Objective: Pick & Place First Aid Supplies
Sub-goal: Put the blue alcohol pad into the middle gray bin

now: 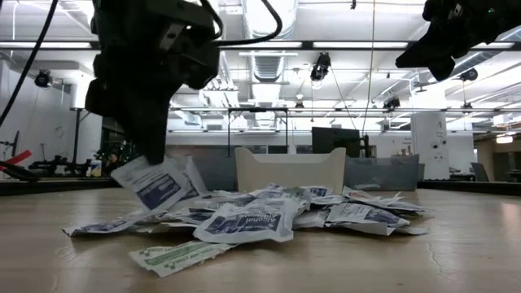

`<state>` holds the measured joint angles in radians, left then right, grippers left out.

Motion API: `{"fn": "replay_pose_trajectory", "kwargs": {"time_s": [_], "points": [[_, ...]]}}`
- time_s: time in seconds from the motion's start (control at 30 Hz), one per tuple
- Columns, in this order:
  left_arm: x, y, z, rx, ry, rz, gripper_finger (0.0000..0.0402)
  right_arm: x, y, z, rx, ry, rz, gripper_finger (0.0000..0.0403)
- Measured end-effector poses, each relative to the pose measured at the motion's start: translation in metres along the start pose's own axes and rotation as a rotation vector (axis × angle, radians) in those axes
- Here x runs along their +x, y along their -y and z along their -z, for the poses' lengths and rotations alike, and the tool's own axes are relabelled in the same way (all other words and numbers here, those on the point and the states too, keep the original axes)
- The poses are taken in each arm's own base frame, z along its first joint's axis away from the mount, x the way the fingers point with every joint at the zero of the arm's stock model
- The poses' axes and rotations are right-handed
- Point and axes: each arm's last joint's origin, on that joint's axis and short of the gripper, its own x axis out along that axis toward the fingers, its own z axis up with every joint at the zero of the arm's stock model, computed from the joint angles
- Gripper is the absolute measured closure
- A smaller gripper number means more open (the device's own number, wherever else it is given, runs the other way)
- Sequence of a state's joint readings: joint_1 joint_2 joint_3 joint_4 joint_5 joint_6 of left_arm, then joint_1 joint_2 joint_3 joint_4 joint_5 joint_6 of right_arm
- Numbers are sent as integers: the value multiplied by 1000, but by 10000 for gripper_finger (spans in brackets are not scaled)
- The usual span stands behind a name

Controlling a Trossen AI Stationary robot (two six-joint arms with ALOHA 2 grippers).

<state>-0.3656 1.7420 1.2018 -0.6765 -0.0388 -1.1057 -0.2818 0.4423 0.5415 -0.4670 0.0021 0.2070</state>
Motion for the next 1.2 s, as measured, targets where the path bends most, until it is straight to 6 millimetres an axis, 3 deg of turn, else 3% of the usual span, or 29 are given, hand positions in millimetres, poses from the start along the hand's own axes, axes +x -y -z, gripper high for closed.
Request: {"fn": "replay_pose_trajectory", "kwargs": {"time_s": [0.47,1.2], "points": [[12,-14,6,-1,-28,-43,401,0,0,0,0,0,0,364],[12,-9,3,-1,-4,9,401,0,0,0,0,1,0,364]]}}
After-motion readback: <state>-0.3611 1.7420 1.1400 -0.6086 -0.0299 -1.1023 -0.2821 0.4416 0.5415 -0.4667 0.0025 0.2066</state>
